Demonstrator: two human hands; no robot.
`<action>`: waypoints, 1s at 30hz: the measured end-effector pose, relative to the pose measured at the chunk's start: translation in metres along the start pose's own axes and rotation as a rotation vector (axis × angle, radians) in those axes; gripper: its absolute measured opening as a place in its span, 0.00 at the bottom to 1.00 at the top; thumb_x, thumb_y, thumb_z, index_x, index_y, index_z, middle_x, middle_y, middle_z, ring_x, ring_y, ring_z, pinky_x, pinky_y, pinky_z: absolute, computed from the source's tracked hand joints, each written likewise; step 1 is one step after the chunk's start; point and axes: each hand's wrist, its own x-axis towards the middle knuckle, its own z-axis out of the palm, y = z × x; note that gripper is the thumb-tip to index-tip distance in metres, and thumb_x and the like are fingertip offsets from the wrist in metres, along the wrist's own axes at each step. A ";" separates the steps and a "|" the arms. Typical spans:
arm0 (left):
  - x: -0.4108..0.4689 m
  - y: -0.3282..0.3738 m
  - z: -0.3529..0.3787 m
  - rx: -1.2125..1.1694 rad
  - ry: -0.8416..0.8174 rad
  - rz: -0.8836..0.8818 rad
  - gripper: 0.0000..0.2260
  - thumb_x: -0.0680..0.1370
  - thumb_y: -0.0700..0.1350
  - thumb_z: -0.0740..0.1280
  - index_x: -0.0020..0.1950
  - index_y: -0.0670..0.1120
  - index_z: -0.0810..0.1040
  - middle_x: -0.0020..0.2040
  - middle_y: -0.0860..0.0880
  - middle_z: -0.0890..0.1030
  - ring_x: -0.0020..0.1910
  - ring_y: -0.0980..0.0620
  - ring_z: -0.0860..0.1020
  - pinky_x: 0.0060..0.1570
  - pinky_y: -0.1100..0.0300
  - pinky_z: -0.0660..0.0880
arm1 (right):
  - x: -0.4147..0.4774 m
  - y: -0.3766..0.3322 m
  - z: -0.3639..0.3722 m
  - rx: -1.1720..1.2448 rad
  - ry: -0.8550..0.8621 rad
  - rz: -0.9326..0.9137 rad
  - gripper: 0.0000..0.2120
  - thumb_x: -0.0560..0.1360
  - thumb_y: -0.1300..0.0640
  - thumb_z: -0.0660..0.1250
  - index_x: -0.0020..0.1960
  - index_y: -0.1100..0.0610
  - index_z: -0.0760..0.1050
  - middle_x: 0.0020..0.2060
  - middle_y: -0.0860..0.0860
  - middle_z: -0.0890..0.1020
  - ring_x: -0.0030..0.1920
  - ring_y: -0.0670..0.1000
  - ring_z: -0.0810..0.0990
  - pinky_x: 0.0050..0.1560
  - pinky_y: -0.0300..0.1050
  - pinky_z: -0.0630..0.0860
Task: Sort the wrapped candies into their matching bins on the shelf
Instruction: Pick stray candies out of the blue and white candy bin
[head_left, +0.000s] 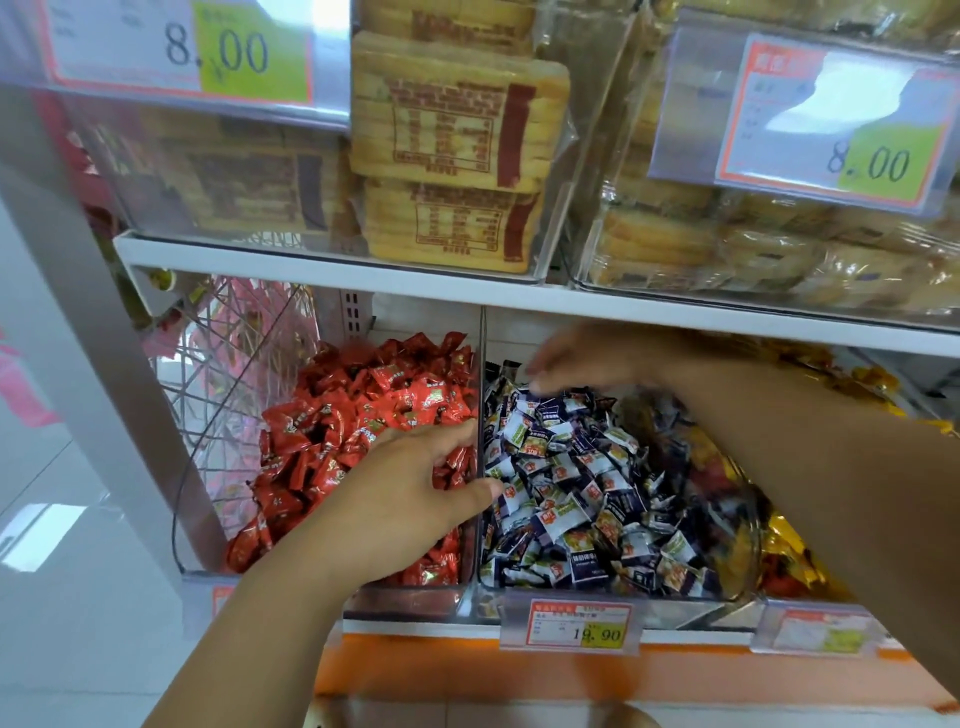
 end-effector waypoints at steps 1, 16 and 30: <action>0.000 0.001 0.000 0.000 -0.002 0.010 0.20 0.76 0.58 0.65 0.60 0.74 0.59 0.46 0.75 0.56 0.63 0.62 0.61 0.60 0.63 0.59 | -0.001 0.001 0.005 0.027 -0.106 0.056 0.32 0.73 0.42 0.69 0.73 0.43 0.61 0.75 0.50 0.61 0.74 0.58 0.61 0.67 0.65 0.65; 0.003 -0.003 0.004 0.053 0.046 -0.025 0.26 0.75 0.59 0.65 0.71 0.66 0.61 0.58 0.63 0.67 0.46 0.75 0.64 0.44 0.76 0.61 | 0.013 0.043 0.013 -0.113 0.158 0.088 0.40 0.71 0.46 0.73 0.75 0.40 0.54 0.77 0.49 0.56 0.74 0.55 0.60 0.71 0.48 0.61; 0.000 0.001 0.004 0.028 0.017 -0.043 0.24 0.75 0.59 0.65 0.69 0.69 0.61 0.55 0.64 0.67 0.48 0.69 0.67 0.45 0.70 0.62 | -0.006 0.018 0.053 -0.449 0.104 0.038 0.40 0.70 0.29 0.63 0.76 0.36 0.48 0.77 0.48 0.39 0.76 0.62 0.46 0.72 0.62 0.55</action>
